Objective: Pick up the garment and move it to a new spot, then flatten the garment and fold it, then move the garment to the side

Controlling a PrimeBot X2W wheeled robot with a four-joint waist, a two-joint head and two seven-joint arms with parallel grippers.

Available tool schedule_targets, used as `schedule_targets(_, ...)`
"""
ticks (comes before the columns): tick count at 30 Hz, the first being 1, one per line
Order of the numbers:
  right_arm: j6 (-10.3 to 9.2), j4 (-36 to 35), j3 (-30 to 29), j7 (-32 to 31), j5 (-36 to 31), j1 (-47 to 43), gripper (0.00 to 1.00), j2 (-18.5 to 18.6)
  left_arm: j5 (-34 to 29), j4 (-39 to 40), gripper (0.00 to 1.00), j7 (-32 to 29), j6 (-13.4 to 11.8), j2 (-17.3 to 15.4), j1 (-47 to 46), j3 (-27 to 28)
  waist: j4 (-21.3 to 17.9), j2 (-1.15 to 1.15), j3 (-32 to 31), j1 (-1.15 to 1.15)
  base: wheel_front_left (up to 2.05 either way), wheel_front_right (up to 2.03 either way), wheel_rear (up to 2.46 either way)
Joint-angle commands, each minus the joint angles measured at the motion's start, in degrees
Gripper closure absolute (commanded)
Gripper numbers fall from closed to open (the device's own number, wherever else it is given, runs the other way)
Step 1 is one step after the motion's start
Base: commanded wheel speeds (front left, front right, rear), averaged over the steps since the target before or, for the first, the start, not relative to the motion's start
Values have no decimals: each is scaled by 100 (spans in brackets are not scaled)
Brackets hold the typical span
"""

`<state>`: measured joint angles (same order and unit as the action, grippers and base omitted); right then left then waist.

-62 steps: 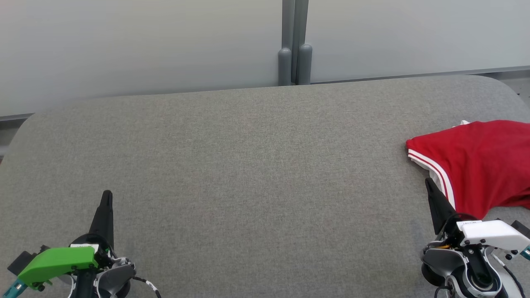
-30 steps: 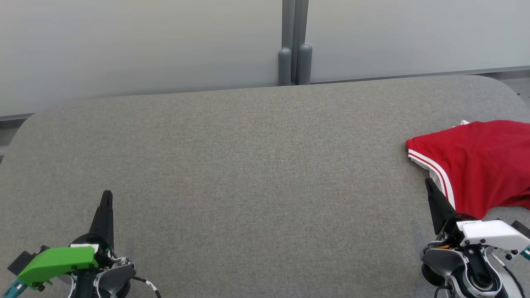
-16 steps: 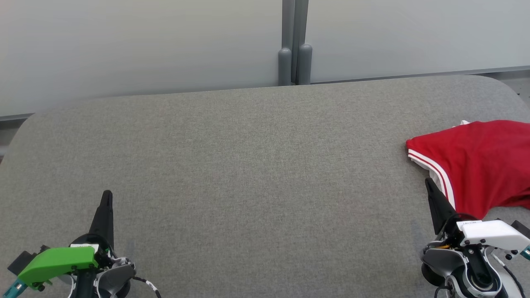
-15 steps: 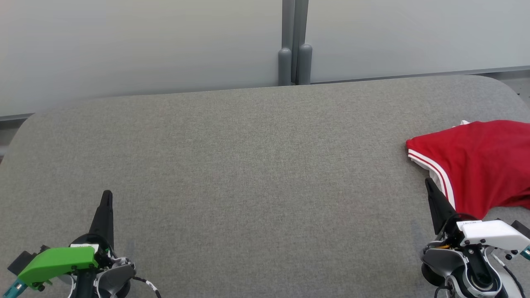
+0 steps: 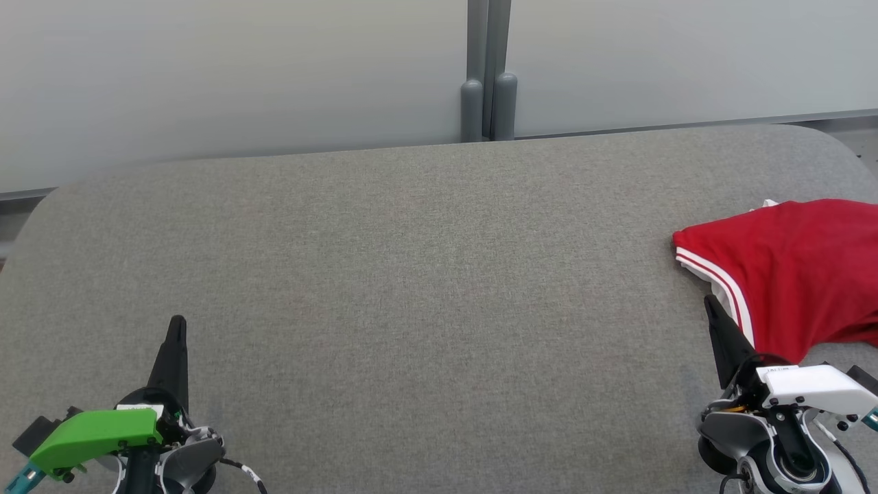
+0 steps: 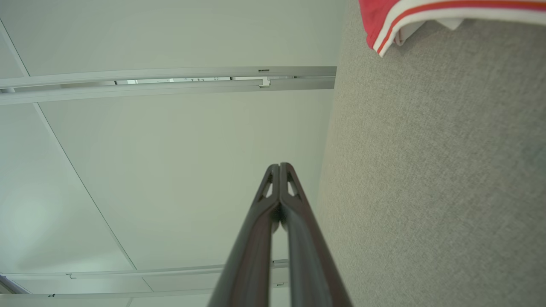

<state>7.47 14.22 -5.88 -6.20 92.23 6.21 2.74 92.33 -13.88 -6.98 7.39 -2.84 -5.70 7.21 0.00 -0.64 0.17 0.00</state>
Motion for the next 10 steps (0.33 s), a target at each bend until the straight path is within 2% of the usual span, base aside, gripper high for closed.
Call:
schedule_targets(1, 4, 7, 7, -13, 45, 62, 100, 27, 6, 6, 100, -6, 19, -7, -80, 5, 0, 64, 0, 0, 0, 0, 0)
schedule_targets(10, 3, 7, 7, -13, 45, 61, 100, 27, 7, 5, 100, -6, 19, -7, -80, 5, 0, 64, 0, 0, 0, 0, 0)
